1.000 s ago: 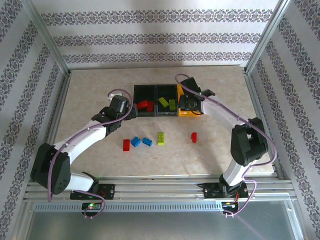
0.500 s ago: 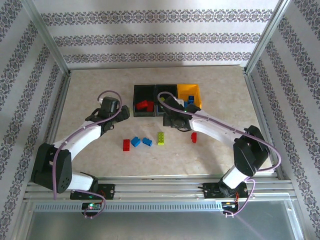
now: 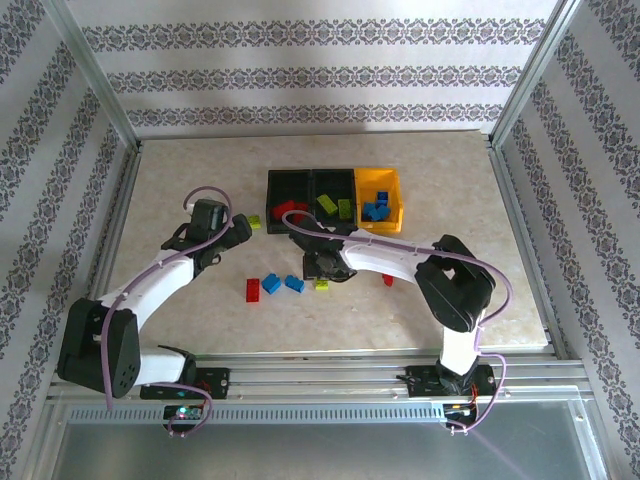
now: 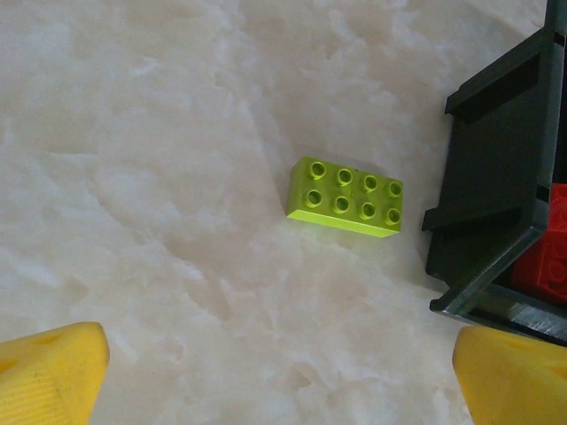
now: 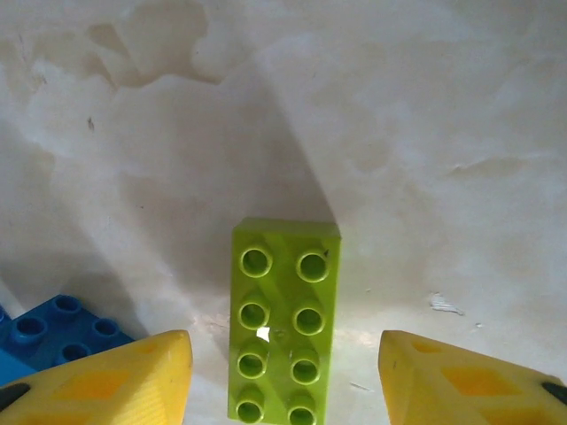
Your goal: Sort the legos into containers by color
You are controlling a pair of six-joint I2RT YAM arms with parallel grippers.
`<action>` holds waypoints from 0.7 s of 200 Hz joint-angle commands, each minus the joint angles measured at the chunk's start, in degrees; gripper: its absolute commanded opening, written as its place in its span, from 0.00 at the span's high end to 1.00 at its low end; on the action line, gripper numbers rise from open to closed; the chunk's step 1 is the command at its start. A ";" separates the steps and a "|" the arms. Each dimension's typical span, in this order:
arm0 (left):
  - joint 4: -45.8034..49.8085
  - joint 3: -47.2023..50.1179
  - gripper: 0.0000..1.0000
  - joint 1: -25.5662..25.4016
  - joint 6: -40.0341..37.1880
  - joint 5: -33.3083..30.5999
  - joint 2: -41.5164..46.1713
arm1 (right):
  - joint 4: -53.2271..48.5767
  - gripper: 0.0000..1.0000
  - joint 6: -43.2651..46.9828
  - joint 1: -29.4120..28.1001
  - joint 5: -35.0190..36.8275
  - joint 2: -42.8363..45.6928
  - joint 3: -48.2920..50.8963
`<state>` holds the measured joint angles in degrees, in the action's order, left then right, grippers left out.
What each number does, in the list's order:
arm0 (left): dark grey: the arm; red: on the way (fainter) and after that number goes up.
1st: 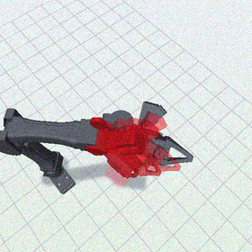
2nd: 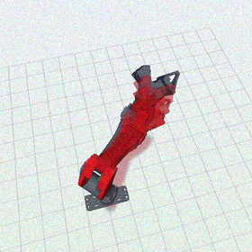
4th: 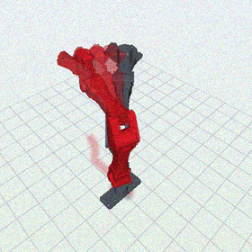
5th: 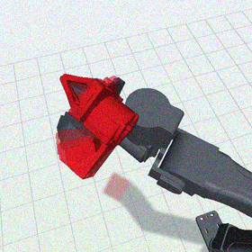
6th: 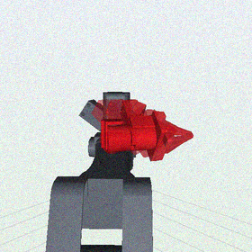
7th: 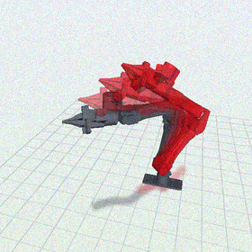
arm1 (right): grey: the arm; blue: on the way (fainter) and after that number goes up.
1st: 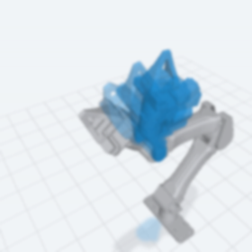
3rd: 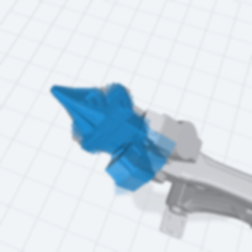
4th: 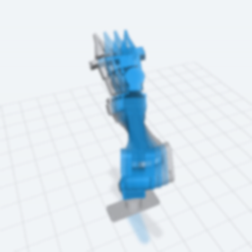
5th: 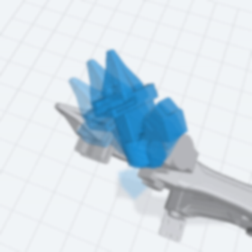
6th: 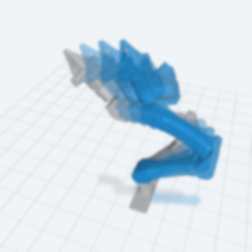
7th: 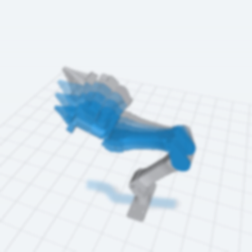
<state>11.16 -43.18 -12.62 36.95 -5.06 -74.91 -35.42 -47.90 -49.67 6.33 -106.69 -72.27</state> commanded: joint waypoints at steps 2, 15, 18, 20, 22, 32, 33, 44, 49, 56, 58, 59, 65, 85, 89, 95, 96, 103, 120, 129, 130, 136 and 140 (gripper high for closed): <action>-1.29 0.86 0.00 0.96 1.19 0.27 1.24 | 0.18 0.42 -0.87 -0.41 -1.19 -1.34 -1.29; -1.45 1.06 0.00 1.12 1.34 0.61 1.24 | 0.26 0.43 -0.88 -0.49 -1.31 -2.03 -1.29; -1.52 1.01 0.00 1.12 1.37 0.70 1.21 | 0.31 0.44 -0.88 -0.47 -1.38 -2.10 -1.29; -1.56 1.00 0.00 1.18 1.44 0.74 1.18 | 0.34 0.44 -0.86 -0.50 -1.38 -2.18 -1.29; -1.53 1.04 0.00 1.19 1.45 0.82 1.20 | 0.35 0.44 -0.87 -0.47 -1.44 -2.28 -1.29; -1.53 1.08 0.00 1.27 1.55 0.99 1.15 | 0.60 0.46 -0.92 -0.51 -1.70 -2.78 -1.21; -1.60 1.08 0.00 1.23 1.55 1.00 1.16 | 0.65 0.46 -0.95 -0.51 -1.68 -2.80 -1.16; -1.66 1.10 0.00 1.31 1.52 1.15 1.17 | 0.94 0.47 -0.94 -0.49 -1.92 -3.24 -1.05; -1.67 1.07 0.00 1.36 1.55 1.17 1.20 | 1.05 0.47 -0.99 -0.52 -2.01 -3.43 -1.09; -1.65 1.12 0.00 1.44 1.54 1.19 1.20 | 1.14 0.48 -1.05 -0.52 -2.09 -3.75 -1.12; -1.66 1.13 0.00 1.41 1.54 1.19 1.23 | 1.18 0.48 -1.05 -0.52 -2.15 -3.84 -1.16; -1.66 1.11 0.00 1.44 1.55 1.19 1.24 | 1.21 0.48 -1.05 -0.52 -2.17 -3.90 -1.14; -1.67 1.13 0.00 1.48 1.55 1.19 1.25 | 1.30 0.49 -1.01 -0.52 -2.27 -4.10 -1.12; -1.61 1.16 0.00 1.56 1.63 1.36 1.26 | 1.58 0.52 -1.05 -0.51 -2.50 -4.87 -1.12; -1.65 1.18 0.00 1.55 1.63 1.37 1.19 | 1.58 0.53 -1.00 -0.52 -2.61 -4.98 -1.20; -1.73 1.20 0.00 1.61 1.70 1.37 1.25 | 1.67 0.54 -0.96 -0.51 -2.67 -5.16 -1.27; -1.70 1.18 0.00 1.62 1.71 1.37 1.21 | 1.67 0.54 -0.96 -0.51 -2.70 -5.18 -1.28; -1.72 1.32 0.00 1.65 1.72 1.45 1.26 | 1.67 0.55 -0.88 -0.50 -2.70 -5.41 -1.29; -1.93 1.39 0.00 1.72 1.81 1.55 1.17 | 1.67 0.59 -0.73 -0.47 -2.72 -5.65 -1.38; -1.92 1.39 0.00 1.82 1.81 1.63 1.11 | 1.65 0.61 -0.74 -0.52 -2.67 -5.75 -1.47; -1.92 1.41 0.00 1.81 1.81 1.63 1.10 | 1.62 0.61 -0.72 -0.52 -2.69 -5.73 -1.47; -1.91 1.34 0.00 1.86 1.81 1.66 1.13 | 1.63 0.62 -0.74 -0.52 -2.70 -5.72 -1.47; -1.93 1.35 0.00 1.90 1.81 1.72 1.13 | 1.59 0.63 -0.67 -0.45 -2.62 -5.72 -1.47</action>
<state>11.05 -42.48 -11.86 38.02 -3.99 -74.63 -34.30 -48.12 -49.67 4.38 -111.07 -72.62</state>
